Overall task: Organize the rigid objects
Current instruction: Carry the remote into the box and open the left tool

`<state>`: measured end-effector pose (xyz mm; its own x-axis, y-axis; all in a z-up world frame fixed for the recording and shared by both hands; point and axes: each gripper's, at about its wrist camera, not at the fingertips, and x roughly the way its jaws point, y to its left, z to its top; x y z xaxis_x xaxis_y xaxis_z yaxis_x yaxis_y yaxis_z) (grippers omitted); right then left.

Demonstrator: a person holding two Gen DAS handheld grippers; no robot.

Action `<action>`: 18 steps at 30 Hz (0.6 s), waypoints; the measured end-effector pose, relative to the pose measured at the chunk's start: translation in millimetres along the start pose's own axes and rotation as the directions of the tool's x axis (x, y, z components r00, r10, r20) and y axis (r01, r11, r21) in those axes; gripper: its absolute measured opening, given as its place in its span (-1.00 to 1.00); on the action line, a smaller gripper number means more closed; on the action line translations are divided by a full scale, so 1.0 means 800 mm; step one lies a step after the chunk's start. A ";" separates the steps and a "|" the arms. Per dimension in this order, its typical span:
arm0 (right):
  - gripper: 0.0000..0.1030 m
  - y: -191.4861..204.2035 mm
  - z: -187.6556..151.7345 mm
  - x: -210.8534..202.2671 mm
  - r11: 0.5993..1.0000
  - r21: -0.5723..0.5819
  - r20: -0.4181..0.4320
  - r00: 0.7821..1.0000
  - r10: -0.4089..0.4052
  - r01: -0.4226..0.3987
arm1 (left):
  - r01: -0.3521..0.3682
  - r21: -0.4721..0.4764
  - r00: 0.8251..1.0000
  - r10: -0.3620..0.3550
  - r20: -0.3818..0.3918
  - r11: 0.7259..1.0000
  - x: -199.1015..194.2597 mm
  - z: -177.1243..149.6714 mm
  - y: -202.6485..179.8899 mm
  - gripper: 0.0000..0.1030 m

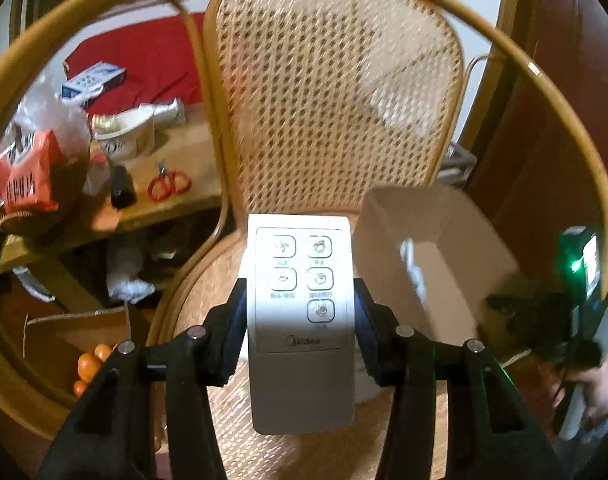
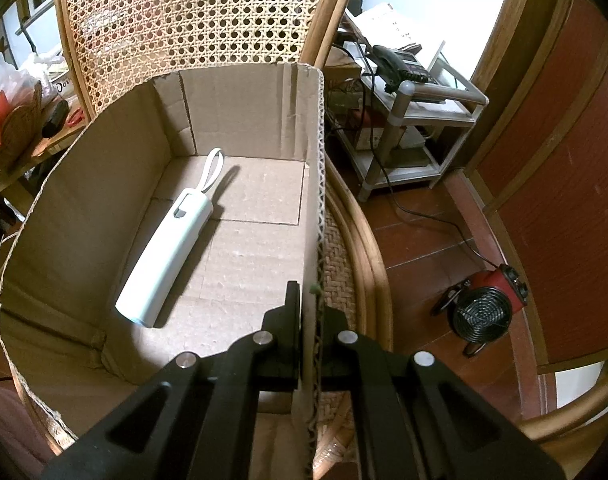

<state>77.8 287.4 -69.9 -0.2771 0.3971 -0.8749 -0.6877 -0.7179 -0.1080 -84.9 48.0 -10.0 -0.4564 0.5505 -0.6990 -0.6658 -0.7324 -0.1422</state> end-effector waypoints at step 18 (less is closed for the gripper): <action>-0.89 -0.001 -0.001 0.000 1.000 0.000 0.000 1.000 0.000 0.000 | 0.150 0.039 0.989 -0.150 0.006 0.988 0.010 0.024 -0.106 -0.07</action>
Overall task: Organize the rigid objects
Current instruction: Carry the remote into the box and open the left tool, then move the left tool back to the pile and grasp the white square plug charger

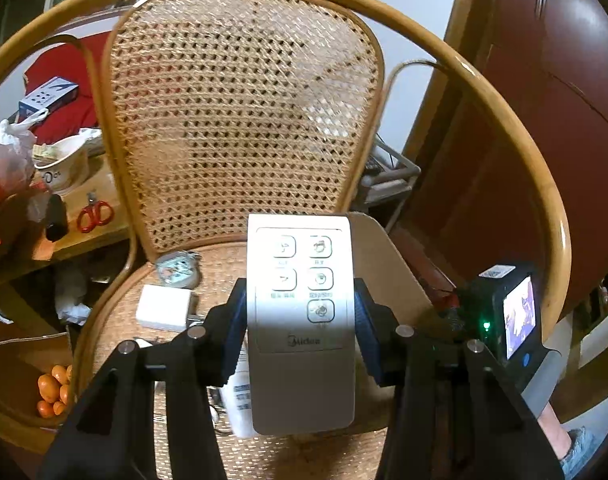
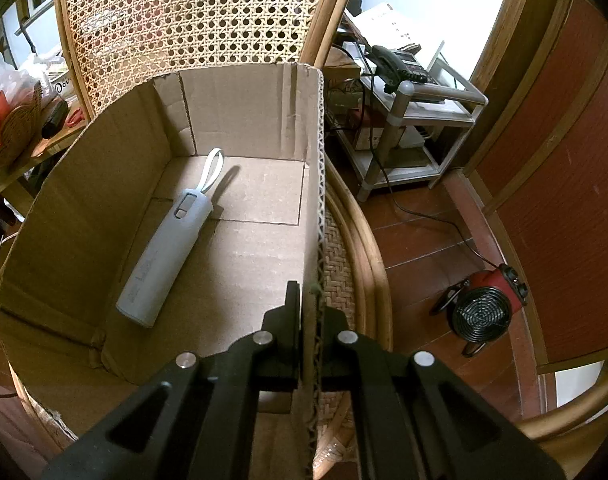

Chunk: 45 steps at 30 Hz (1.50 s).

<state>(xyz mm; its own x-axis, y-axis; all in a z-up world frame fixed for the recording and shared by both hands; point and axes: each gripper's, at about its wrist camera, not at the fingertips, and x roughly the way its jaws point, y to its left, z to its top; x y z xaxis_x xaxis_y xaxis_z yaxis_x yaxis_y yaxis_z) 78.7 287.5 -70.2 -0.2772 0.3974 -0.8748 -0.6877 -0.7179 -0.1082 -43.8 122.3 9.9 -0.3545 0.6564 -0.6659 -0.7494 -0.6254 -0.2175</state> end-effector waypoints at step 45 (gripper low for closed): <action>-0.89 0.003 -0.002 0.005 1.000 -0.003 -0.005 1.000 0.002 -0.002 | -0.105 -0.050 0.993 0.101 -0.068 0.993 0.004 0.002 0.054 0.94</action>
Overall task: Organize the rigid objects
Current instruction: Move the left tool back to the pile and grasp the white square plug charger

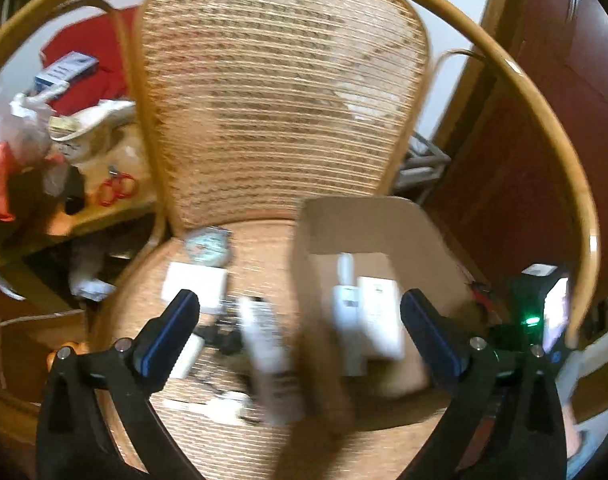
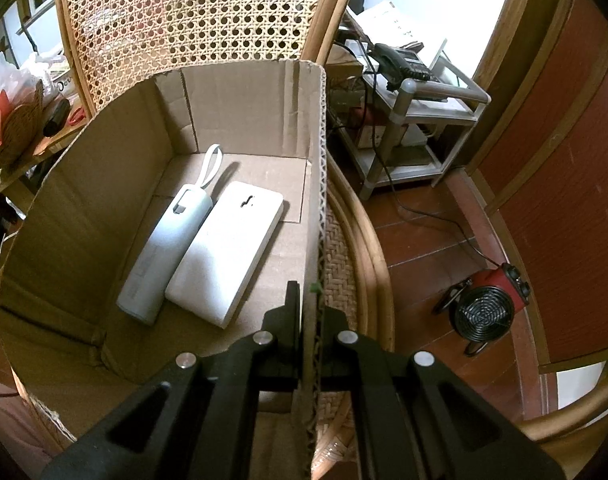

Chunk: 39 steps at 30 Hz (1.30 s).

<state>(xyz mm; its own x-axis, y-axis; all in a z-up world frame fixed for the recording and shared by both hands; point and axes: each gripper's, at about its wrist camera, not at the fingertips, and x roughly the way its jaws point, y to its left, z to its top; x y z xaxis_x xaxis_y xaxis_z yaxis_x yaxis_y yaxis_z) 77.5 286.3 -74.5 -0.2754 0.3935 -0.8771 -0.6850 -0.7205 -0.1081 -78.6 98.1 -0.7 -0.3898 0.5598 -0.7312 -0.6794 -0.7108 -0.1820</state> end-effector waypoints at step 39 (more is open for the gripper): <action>-0.89 0.002 0.002 0.001 1.000 -0.003 -0.001 1.000 0.003 -0.003 | -0.210 0.097 0.897 0.231 -0.377 0.973 0.143 -0.052 0.133 0.94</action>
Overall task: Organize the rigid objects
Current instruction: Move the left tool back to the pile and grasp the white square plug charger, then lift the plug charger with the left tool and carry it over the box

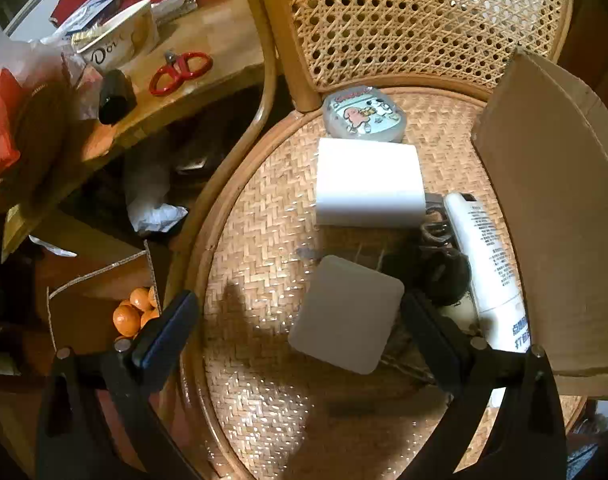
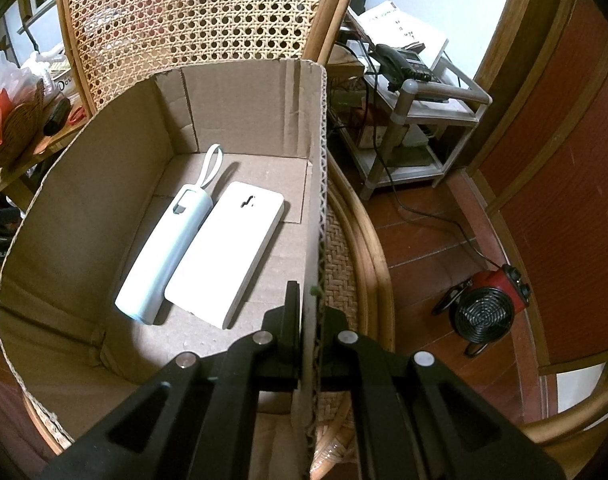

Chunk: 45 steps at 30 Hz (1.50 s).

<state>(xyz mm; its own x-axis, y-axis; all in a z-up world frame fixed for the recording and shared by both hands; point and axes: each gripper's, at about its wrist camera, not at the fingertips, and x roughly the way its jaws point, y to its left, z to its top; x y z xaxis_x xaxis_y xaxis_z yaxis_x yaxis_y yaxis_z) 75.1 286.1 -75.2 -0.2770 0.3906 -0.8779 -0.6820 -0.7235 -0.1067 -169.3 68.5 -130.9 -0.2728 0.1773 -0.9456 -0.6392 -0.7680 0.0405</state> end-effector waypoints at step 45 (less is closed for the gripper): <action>-0.89 -0.004 -0.001 0.000 1.000 0.002 -0.003 1.000 0.002 -0.002 | 0.119 -0.050 0.936 -0.095 0.338 0.992 -0.122 -0.034 -0.027 -0.16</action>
<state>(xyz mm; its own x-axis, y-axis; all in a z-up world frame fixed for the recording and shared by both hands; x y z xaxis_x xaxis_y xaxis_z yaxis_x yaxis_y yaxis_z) 77.3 287.9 -75.0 -0.2765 0.3871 -0.8796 -0.6830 -0.7230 -0.1036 -109.6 51.0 -48.6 -0.4376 0.4471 -0.7801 -0.6301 -0.7714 -0.0887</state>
